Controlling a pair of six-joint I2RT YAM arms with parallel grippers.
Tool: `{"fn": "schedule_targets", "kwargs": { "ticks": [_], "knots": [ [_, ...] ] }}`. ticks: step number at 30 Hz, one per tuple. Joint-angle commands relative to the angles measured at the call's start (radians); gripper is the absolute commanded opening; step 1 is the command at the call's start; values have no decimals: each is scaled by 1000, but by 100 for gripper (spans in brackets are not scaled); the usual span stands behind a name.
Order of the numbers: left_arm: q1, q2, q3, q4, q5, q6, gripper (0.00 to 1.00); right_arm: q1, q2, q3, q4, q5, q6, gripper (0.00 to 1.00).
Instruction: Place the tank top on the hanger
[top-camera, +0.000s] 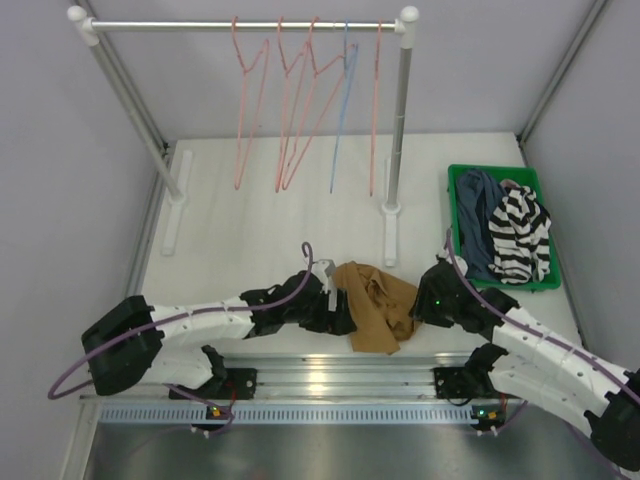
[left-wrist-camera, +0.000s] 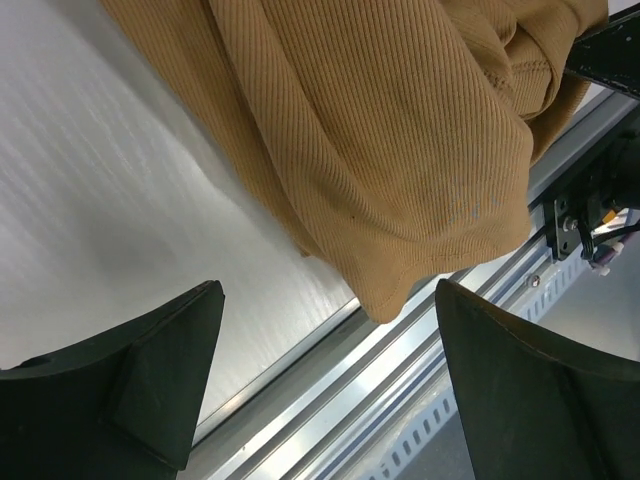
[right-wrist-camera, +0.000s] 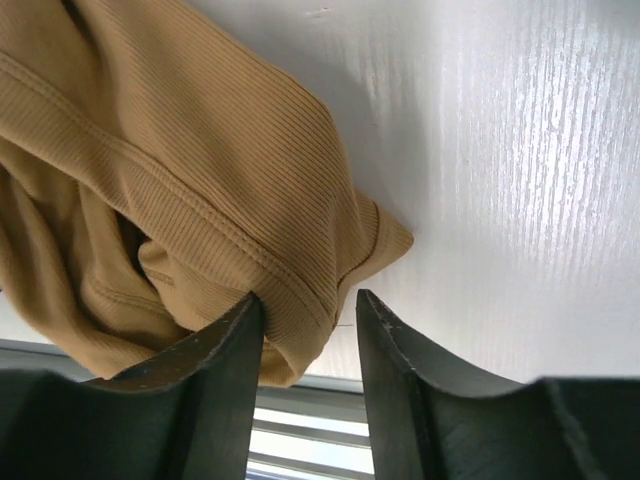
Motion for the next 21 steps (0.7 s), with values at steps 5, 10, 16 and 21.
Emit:
{"fn": "schedule_targets", "kwargs": {
  "ticks": [5,10,16,21],
  "knots": [
    [-62,119,70,158,-60,-35,87,23,25,-31,60,15,20,35],
    [-73,177,82,192,-87,-50,56,25,48,-5,66,26,11,23],
    [-72,57,115,-5,-341,-58,0,25,30,98,-9,58,-7,12],
    [-36,-109,162,-296,-612,-93,0,25,21,215,-115,116,-45,10]
  ]
}}
